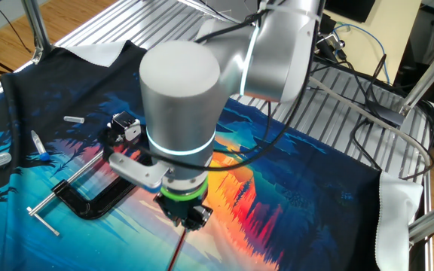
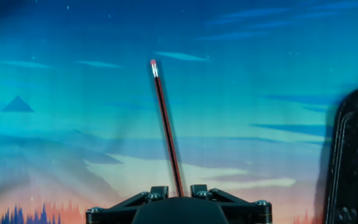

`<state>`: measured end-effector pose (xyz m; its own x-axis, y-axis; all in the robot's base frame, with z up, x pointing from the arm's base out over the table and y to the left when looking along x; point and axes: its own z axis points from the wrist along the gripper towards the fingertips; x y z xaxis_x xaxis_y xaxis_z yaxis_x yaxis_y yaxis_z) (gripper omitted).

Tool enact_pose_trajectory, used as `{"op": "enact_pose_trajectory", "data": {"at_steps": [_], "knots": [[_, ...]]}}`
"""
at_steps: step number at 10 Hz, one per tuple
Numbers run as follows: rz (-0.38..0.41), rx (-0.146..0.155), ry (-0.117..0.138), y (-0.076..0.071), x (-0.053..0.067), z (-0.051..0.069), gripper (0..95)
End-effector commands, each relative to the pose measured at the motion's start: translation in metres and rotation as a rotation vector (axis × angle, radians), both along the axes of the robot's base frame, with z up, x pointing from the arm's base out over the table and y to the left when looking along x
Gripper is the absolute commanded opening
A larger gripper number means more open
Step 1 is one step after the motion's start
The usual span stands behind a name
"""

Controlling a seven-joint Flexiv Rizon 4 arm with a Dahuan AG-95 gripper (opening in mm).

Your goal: Insert the pencil into the pencil sharpener

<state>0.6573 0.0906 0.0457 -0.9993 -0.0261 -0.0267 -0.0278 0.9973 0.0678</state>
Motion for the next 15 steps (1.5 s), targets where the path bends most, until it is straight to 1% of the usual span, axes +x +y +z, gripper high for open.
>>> {"op": "enact_pose_trajectory", "data": {"at_steps": [1, 3, 6, 7, 9, 10, 12, 14, 15], "knots": [[0.0, 0.0, -0.003, 0.004, 0.007, -0.002, 19.0], [-0.001, 0.0, -0.003, 0.006, 0.015, -0.005, 19.0], [-0.006, -0.002, -0.005, 0.011, 0.021, -0.008, 19.0], [-0.003, 0.0, -0.002, 0.011, 0.025, -0.006, 19.0], [-0.003, -0.001, -0.005, 0.011, 0.026, -0.005, 19.0], [0.0, -0.001, 0.001, 0.011, 0.026, -0.005, 0.0], [-0.02, -0.006, 0.003, 0.011, 0.026, -0.005, 0.0], [-0.053, -0.007, 0.012, 0.011, 0.026, -0.005, 0.0], [-0.069, -0.013, 0.017, 0.011, 0.026, -0.005, 19.0]]}}
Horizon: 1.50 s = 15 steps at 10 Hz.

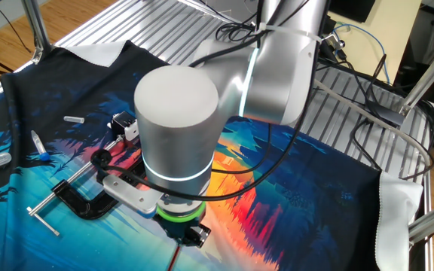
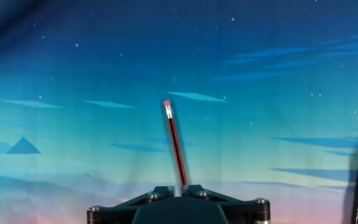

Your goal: Insert the pencil into the pencil sharpener

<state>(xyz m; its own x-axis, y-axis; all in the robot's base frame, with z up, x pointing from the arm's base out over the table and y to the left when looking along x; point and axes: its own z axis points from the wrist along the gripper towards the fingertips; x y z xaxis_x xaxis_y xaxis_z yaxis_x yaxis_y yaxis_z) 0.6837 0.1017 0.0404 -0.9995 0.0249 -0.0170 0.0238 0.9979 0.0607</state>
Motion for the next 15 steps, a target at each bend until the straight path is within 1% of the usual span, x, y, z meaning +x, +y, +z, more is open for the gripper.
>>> {"op": "enact_pose_trajectory", "data": {"at_steps": [1, 2, 4, 5, 8, 11, 13, 14, 15], "knots": [[-0.027, -0.011, 0.012, 0.0, 0.0, 0.0, 19.0], [-0.041, -0.01, 0.019, 0.0, 0.0, 0.0, 19.0], [-0.038, -0.007, 0.044, 0.0, 0.0, 0.0, 19.0], [-0.035, -0.006, 0.048, 0.0, 0.0, 0.0, 19.0], [-0.026, -0.007, 0.045, 0.0, 0.0, 0.0, 19.0], [-0.018, -0.007, 0.039, 0.001, 0.002, -0.011, 19.0], [0.009, -0.008, 0.035, 0.003, 0.005, -0.022, 19.0], [0.021, -0.014, 0.034, 0.003, 0.006, -0.024, 19.0], [0.039, -0.019, 0.027, 0.003, 0.006, -0.024, 19.0]]}}
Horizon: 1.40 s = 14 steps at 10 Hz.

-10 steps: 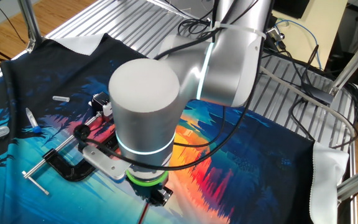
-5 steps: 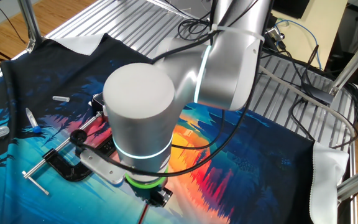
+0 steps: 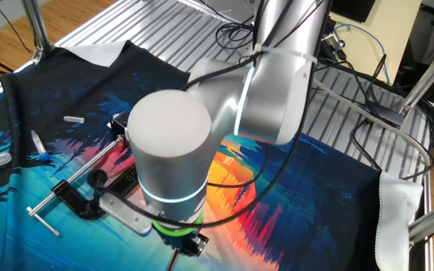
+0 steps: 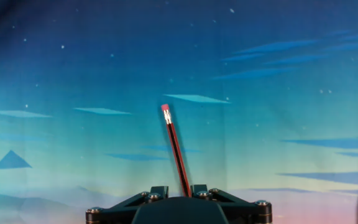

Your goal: Insert the pencil into the pencil sharpener

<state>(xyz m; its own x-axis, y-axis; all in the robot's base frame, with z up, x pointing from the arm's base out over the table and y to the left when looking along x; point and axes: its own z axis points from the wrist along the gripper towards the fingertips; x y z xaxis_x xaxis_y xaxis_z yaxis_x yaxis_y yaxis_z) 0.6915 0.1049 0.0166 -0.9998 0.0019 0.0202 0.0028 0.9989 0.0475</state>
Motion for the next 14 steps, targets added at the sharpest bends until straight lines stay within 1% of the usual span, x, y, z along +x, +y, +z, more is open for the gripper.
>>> {"op": "enact_pose_trajectory", "data": {"at_steps": [1, 2, 3, 4, 6, 9, 14], "knots": [[0.031, -0.009, -0.01, -0.001, -0.002, 0.0, 19.0], [0.047, -0.015, -0.009, -0.001, -0.001, -0.001, 19.0], [0.077, -0.037, -0.009, -0.003, 0.0, -0.002, 19.0], [0.089, -0.044, -0.009, -0.004, 0.001, -0.004, 19.0], [0.092, -0.041, -0.007, -0.006, 0.001, -0.006, 19.0], [0.101, -0.037, -0.008, -0.006, -0.003, -0.009, 19.0], [0.107, -0.039, -0.008, -0.006, -0.003, -0.014, 19.0]]}}
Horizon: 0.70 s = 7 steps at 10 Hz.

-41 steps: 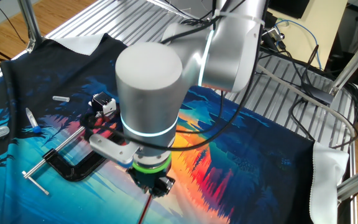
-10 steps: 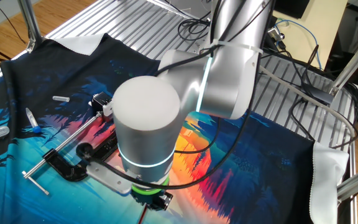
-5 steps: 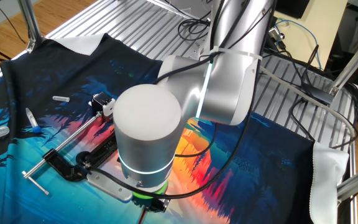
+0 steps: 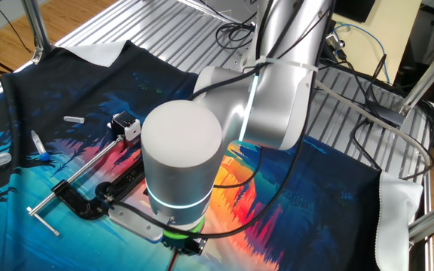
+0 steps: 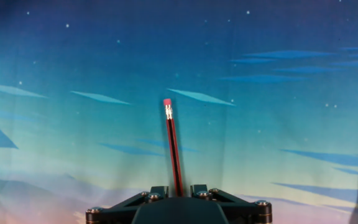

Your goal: Insert the pencil into the pencil sharpener

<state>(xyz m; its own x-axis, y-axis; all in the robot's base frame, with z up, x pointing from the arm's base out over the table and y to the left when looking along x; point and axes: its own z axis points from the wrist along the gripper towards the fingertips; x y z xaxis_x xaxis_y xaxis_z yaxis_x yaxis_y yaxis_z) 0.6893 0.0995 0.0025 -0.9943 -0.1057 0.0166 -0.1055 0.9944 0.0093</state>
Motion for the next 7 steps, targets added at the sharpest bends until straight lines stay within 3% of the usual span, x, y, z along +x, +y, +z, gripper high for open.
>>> {"op": "enact_pose_trajectory", "data": {"at_steps": [1, 7], "knots": [[0.001, -0.001, -0.002, -0.0001, -0.0003, -0.0009, 0.0], [0.005, 0.001, 0.002, 0.0003, -0.0007, -0.0006, 0.0]]}}
